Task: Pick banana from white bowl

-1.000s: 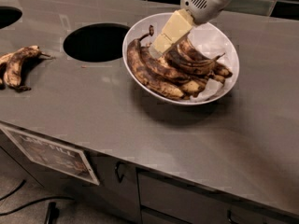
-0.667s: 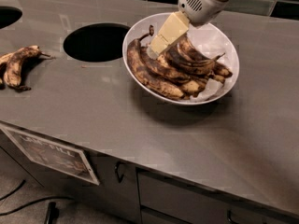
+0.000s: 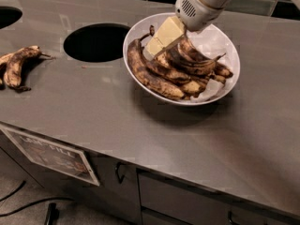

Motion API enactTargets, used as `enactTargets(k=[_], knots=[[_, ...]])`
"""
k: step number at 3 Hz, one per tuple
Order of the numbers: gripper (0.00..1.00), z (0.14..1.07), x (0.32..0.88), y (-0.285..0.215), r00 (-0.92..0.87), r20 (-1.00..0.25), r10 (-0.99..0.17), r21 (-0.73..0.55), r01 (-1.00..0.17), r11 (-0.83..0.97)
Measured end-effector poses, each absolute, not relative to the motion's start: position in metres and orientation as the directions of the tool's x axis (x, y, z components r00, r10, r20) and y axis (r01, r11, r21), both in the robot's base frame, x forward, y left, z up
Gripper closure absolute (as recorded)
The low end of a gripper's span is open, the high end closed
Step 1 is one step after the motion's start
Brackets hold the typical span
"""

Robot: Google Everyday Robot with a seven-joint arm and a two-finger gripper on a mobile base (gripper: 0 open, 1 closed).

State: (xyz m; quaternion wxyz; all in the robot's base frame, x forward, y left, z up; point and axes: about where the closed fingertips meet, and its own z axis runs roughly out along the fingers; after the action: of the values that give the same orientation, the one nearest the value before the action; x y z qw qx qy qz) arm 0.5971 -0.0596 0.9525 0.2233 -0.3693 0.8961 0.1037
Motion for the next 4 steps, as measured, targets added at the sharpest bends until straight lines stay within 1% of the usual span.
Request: enactTargets(k=[1,2,4], knots=[[0.01,0.948,0.602,-0.061,-0.659,-0.485,-0.575,0.031,-0.670,0.742],[0.20,0.943,0.605,-0.064,-0.694,-0.490,-0.527,0.040,-0.622,0.782],[0.44,0.937,0.608,-0.071,-0.734,-0.485,-0.476,0.041,-0.562,0.826]])
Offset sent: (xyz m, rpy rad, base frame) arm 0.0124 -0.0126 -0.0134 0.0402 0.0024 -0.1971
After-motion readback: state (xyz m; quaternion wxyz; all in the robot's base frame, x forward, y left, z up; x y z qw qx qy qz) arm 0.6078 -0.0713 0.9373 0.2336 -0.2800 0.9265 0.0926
